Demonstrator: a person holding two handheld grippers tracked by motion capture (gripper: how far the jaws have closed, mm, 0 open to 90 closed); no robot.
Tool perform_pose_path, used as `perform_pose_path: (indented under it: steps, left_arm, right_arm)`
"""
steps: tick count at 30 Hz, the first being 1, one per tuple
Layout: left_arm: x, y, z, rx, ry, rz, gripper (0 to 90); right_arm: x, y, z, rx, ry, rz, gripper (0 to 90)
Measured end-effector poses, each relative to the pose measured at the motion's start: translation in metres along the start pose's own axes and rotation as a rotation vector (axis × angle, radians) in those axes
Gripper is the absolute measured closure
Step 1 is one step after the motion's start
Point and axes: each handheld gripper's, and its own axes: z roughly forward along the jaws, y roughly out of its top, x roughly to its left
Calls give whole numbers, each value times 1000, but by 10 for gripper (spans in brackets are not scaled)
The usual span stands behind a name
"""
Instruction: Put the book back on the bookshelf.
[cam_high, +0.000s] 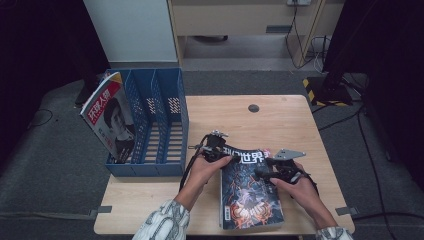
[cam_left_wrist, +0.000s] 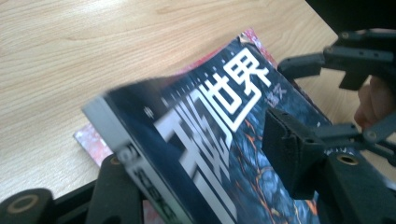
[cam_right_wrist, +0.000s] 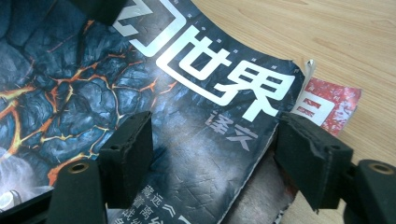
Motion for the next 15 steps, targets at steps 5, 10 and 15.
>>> perform_pose_path:
  steps: [5, 10, 15]
  left_arm:
    - [0, 3, 9, 17, -7, -5, 453]
    - [2, 4, 12, 42, -19, -24, 468]
    - [5, 3, 9, 20, -33, -77, 651]
  right_arm:
    - [0, 0, 1, -10, 2, 1, 323]
    - [3, 0, 2, -14, 4, -12, 331]
    - [3, 0, 1, -14, 2, -8, 335]
